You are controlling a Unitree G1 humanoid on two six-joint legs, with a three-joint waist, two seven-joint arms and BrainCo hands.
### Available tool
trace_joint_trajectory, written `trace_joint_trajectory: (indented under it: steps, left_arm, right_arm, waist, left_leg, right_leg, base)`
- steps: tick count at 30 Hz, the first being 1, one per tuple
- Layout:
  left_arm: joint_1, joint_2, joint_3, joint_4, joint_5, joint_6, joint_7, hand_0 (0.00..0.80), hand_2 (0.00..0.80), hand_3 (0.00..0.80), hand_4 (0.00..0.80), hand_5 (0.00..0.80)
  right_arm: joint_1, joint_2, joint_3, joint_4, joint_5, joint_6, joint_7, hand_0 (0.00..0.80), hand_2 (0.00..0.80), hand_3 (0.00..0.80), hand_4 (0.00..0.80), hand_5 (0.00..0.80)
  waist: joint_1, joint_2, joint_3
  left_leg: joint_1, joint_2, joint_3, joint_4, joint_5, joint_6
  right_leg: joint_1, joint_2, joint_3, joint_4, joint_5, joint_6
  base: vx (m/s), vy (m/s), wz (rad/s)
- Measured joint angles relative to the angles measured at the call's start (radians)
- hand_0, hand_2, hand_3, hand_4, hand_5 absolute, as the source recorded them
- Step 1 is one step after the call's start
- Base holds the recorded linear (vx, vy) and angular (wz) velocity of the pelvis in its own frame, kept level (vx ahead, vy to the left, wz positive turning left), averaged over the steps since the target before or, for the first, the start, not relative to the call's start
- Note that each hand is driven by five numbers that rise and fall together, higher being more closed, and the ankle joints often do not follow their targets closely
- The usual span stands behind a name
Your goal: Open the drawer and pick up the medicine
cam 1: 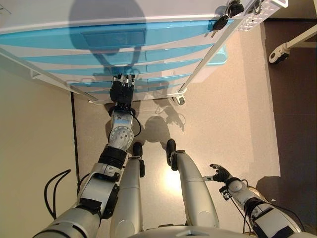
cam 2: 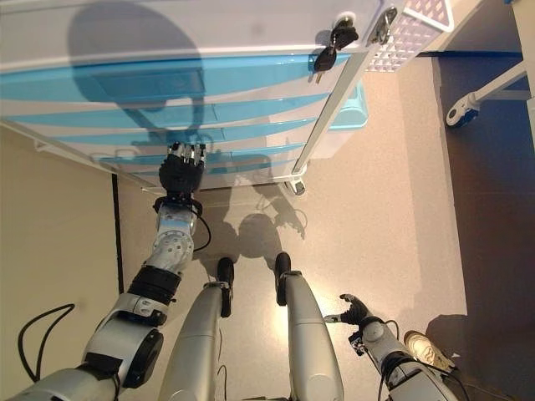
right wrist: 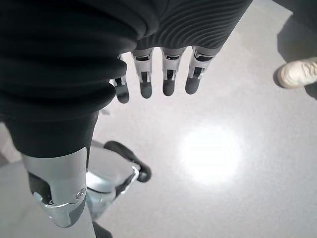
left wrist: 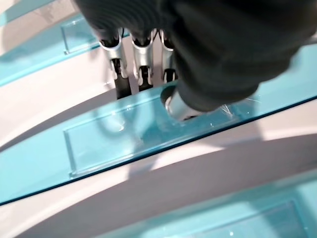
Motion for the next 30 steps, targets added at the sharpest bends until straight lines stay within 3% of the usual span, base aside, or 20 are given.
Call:
trace_joint_trajectory:
  steps: [6,15,26,30]
  left_arm:
    - [0.011,0.01,0.002,0.013,0.0,0.034,0.001,0.8,0.8,0.8,0.8,0.8]
    - [0.232,-0.003,-0.019,-0.084,0.029,0.091,-0.066,0.8,0.8,0.8,0.8,0.8]
    - [0.542,-0.032,-0.036,-0.242,0.082,0.172,-0.173,0.8,0.8,0.8,0.8,0.8]
    - [0.667,0.008,-0.045,-0.333,0.091,0.231,-0.18,0.8,0.8,0.8,0.8,0.8]
  right_arm:
    - [0.0,-0.001,0.0,0.002,0.0,0.0,-0.001,0.0,0.0,0.0,0.0,0.0]
    - [0.011,-0.01,-0.003,0.004,-0.018,0.001,0.01,0.0,0.0,0.0,0.0,0.0]
    - [0.051,-0.04,-0.056,-0.011,-0.066,0.003,0.027,0.0,0.0,0.0,0.0,0.0]
    - [0.054,-0.044,-0.059,-0.011,-0.087,0.004,0.026,0.0,0.0,0.0,0.0,0.0]
  waist:
    - [-0.002,-0.002,0.018]
    - [0.011,0.0,0.024]
    - [0.083,0.046,0.064]
    - [0.105,0.06,0.074]
  left_leg:
    - [0.037,-0.011,-0.025,0.001,0.0,-0.001]
    - [0.078,-0.029,-0.043,0.035,-0.016,-0.007]
    - [0.129,-0.025,-0.094,0.028,-0.012,-0.014]
    - [0.139,-0.026,-0.125,0.022,-0.01,-0.021]
  right_leg:
    - [0.042,-0.012,-0.022,0.003,-0.001,-0.002]
    - [0.08,-0.032,-0.042,0.055,-0.039,-0.008]
    - [0.128,-0.034,-0.097,0.069,-0.053,-0.04]
    - [0.146,-0.038,-0.132,0.076,-0.069,-0.066]
  base:
    - [-0.058,-0.012,0.04]
    - [-0.037,0.012,0.05]
    - [-0.048,0.01,0.03]
    - [0.001,0.0,0.16]
